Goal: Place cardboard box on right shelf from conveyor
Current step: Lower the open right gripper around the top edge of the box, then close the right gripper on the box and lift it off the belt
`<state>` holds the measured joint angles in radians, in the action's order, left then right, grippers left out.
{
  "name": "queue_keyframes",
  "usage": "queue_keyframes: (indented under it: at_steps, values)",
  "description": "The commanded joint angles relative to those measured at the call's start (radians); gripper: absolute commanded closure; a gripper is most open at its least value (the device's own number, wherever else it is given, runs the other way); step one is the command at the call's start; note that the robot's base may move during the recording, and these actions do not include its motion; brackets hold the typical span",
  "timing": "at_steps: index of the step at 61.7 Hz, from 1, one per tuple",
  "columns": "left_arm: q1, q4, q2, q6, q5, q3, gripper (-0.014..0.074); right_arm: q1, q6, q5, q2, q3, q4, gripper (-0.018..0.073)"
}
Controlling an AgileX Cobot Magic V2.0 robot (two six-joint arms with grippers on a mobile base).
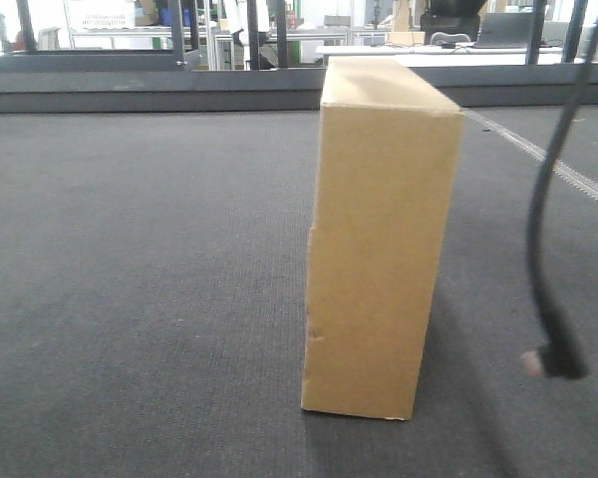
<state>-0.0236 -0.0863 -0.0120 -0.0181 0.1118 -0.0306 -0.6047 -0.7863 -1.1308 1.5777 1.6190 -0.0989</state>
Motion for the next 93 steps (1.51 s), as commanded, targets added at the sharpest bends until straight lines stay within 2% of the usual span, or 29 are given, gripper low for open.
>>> queue_keyframes:
  at_steps: [1, 24, 45, 60, 79, 82, 86, 93]
  values:
    - [0.001, -0.005, -0.007, 0.003, -0.082, 0.003, 0.0715, -0.007, -0.013, 0.030, -0.008, 0.039, -0.022, -0.0047]
    - [0.001, -0.005, -0.007, 0.003, -0.082, 0.003, 0.0715, -0.031, -0.027, 0.021, 0.059, 0.039, -0.019, -0.0047]
    - [0.001, -0.005, -0.007, 0.003, -0.082, 0.003, 0.0715, -0.031, -0.042, -0.047, 0.083, 0.039, -0.022, -0.0047]
    - [0.001, -0.005, -0.007, 0.003, -0.082, 0.003, 0.0715, -0.031, 0.013, -0.098, 0.083, 0.039, -0.020, -0.0046]
    - [0.001, -0.005, -0.007, 0.003, -0.082, 0.003, 0.0715, -0.031, 0.013, -0.080, 0.083, 0.039, 0.019, -0.0043]
    - [0.001, -0.005, -0.007, 0.003, -0.082, 0.003, 0.0715, -0.031, 0.013, -0.075, 0.083, 0.039, 0.025, -0.0026]
    - [0.001, -0.005, -0.007, 0.003, -0.082, 0.003, 0.0715, -0.031, 0.013, -0.069, 0.083, 0.039, 0.029, 0.0039]
    - [0.001, -0.005, -0.007, 0.003, -0.082, 0.003, 0.0715, -0.031, 0.013, -0.064, 0.083, 0.039, 0.031, 0.0257]
